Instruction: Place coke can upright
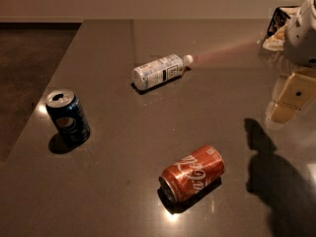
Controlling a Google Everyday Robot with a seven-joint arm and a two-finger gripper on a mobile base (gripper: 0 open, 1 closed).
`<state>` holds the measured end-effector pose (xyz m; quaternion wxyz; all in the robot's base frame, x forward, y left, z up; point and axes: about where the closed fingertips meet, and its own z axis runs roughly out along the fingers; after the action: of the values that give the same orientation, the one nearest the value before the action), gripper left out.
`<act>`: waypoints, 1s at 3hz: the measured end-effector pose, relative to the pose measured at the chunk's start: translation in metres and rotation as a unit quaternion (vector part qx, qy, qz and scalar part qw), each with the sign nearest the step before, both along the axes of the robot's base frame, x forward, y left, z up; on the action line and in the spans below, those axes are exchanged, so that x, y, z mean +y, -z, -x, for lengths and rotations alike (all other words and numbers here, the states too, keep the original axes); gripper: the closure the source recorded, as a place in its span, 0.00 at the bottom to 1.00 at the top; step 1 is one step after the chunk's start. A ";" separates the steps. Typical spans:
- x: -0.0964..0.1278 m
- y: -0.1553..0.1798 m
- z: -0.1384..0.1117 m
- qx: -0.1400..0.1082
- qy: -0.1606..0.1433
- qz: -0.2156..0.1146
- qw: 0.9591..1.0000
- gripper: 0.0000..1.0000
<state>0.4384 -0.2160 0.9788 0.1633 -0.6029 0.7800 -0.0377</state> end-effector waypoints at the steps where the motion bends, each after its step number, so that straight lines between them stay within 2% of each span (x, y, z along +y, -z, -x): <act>1: 0.000 0.000 0.000 0.000 0.000 0.000 1.000 0.00; 2: 0.007 0.001 0.005 -0.002 -0.025 0.017 1.000 0.00; 3: 0.020 0.013 0.025 -0.001 -0.073 0.025 0.997 0.00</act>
Offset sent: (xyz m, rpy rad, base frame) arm -0.0138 0.0145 -0.0075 -0.0864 0.0137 0.1264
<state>0.4132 -0.1964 0.9661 0.1508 -0.6622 0.7326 -0.0458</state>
